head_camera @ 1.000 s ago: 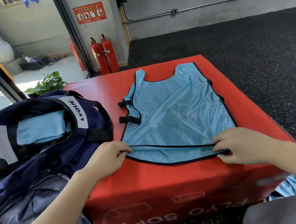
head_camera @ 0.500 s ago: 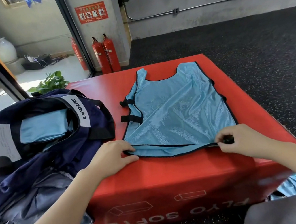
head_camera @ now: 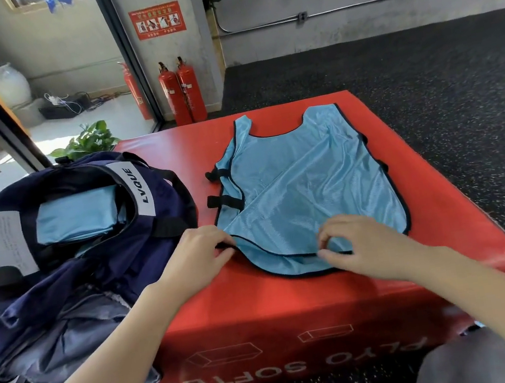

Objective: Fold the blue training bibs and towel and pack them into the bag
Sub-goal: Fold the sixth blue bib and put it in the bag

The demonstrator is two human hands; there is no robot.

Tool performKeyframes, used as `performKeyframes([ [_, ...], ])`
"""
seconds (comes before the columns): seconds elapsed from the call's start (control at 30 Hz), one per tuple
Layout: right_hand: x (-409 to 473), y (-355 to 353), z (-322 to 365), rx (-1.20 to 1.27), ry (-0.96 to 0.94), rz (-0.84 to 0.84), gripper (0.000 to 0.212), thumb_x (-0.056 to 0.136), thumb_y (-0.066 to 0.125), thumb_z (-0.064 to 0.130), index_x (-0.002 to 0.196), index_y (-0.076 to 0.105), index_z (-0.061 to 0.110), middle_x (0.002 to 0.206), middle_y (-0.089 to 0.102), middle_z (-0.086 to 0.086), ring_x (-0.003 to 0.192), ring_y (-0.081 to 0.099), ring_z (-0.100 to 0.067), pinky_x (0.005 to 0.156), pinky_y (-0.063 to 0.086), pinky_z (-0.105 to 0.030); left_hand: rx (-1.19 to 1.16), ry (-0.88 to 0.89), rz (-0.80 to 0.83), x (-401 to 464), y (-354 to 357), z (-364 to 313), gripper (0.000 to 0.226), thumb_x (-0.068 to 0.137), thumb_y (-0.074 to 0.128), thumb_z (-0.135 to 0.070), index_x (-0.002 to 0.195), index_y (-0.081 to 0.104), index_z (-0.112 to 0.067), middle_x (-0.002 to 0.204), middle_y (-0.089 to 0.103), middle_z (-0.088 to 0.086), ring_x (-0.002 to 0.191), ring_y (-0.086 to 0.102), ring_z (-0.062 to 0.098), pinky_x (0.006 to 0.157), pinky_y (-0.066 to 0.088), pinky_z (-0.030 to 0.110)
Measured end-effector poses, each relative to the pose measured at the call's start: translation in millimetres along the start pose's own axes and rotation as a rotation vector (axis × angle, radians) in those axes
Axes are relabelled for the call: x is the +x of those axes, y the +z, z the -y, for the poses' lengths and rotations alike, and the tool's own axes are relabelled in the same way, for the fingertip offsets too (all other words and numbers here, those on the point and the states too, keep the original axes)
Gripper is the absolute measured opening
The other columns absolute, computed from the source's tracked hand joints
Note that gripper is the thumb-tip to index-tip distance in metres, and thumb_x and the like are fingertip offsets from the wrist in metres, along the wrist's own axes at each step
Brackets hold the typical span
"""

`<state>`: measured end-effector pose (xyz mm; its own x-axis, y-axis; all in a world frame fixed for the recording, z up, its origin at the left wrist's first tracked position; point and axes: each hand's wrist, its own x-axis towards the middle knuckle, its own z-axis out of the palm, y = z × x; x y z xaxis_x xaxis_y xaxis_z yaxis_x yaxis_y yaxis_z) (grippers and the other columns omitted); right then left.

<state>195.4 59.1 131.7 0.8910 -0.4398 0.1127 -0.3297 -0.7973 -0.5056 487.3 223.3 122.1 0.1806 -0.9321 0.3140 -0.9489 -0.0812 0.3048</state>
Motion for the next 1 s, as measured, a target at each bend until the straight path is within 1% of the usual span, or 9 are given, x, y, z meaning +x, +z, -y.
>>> performKeyframes([
  [0.1,19,26,30,-0.018,-0.072,-0.044,0.032,0.090,0.059,0.058,0.110,0.068,0.035,0.129,0.055,0.021,0.118,0.053,-0.001,0.100,0.045,-0.026,-0.020,0.052,-0.040,2,-3,-8,0.007,0.082,0.080,-0.022,0.088,0.077,-0.023,0.081,0.069,-0.014,0.074,0.061,0.005,0.079,0.050,0.030],
  [0.2,38,46,48,-0.080,-0.103,-0.134,0.042,0.090,0.062,0.059,0.119,0.070,0.030,0.138,0.056,0.011,0.123,0.054,-0.009,0.103,0.041,-0.028,-0.030,0.076,-0.057,3,-4,-16,0.007,0.086,0.075,-0.029,0.091,0.077,-0.024,0.081,0.068,-0.014,0.075,0.060,0.006,0.080,0.049,0.030],
  [0.3,52,58,57,-0.163,-0.115,-0.207,0.045,0.087,0.064,0.060,0.116,0.074,0.026,0.122,0.067,0.008,0.107,0.064,-0.016,0.091,0.051,-0.033,-0.044,0.075,-0.073,3,-7,-21,0.012,0.086,0.068,-0.029,0.092,0.077,-0.023,0.084,0.069,-0.013,0.079,0.062,0.008,0.081,0.050,0.032],
  [0.37,59,61,62,-0.165,-0.117,-0.260,0.039,0.085,0.065,0.056,0.106,0.077,0.026,0.109,0.071,0.009,0.095,0.069,-0.017,0.078,0.055,-0.033,-0.051,0.060,-0.092,3,-9,-23,0.010,0.087,0.070,-0.025,0.093,0.077,-0.022,0.088,0.070,-0.012,0.083,0.060,0.006,0.083,0.049,0.030],
  [0.47,63,65,65,-0.157,-0.134,-0.339,0.029,0.082,0.069,0.048,0.098,0.078,0.025,0.101,0.072,0.008,0.085,0.071,-0.017,0.067,0.057,-0.031,-0.061,0.034,-0.096,1,-9,-21,0.009,0.087,0.073,-0.020,0.095,0.078,-0.021,0.094,0.071,-0.011,0.087,0.061,0.006,0.084,0.050,0.030],
  [0.6,65,73,67,-0.205,-0.177,-0.372,0.027,0.083,0.071,0.039,0.107,0.073,0.027,0.118,0.069,0.002,0.089,0.070,-0.021,0.066,0.059,-0.038,-0.068,0.018,-0.087,2,-8,-19,0.016,0.086,0.066,-0.020,0.097,0.077,-0.017,0.098,0.071,-0.007,0.090,0.065,0.012,0.085,0.053,0.033],
  [0.73,66,78,71,-0.253,-0.181,-0.406,0.029,0.078,0.079,0.033,0.105,0.073,0.023,0.127,0.066,-0.004,0.092,0.070,-0.024,0.067,0.059,-0.037,-0.076,0.022,-0.079,5,-10,-16,0.019,0.085,0.063,-0.018,0.097,0.077,-0.015,0.100,0.070,-0.005,0.091,0.066,0.014,0.085,0.054,0.035],
  [0.87,67,79,66,-0.343,-0.155,-0.386,0.027,0.080,0.077,0.041,0.099,0.074,0.022,0.121,0.068,-0.002,0.089,0.068,-0.025,0.064,0.058,-0.038,-0.070,0.042,-0.092,4,-10,-14,0.018,0.085,0.066,-0.015,0.099,0.078,-0.015,0.103,0.071,-0.004,0.094,0.066,0.014,0.088,0.054,0.033],
  [1.0,67,83,59,-0.452,-0.172,-0.336,0.023,0.083,0.071,0.043,0.080,0.073,0.021,0.099,0.070,0.003,0.075,0.064,-0.023,0.054,0.050,-0.034,-0.057,0.049,-0.114,3,-11,-12,0.022,0.086,0.064,-0.017,0.102,0.078,-0.013,0.110,0.072,-0.002,0.102,0.067,0.014,0.094,0.054,0.034],
])
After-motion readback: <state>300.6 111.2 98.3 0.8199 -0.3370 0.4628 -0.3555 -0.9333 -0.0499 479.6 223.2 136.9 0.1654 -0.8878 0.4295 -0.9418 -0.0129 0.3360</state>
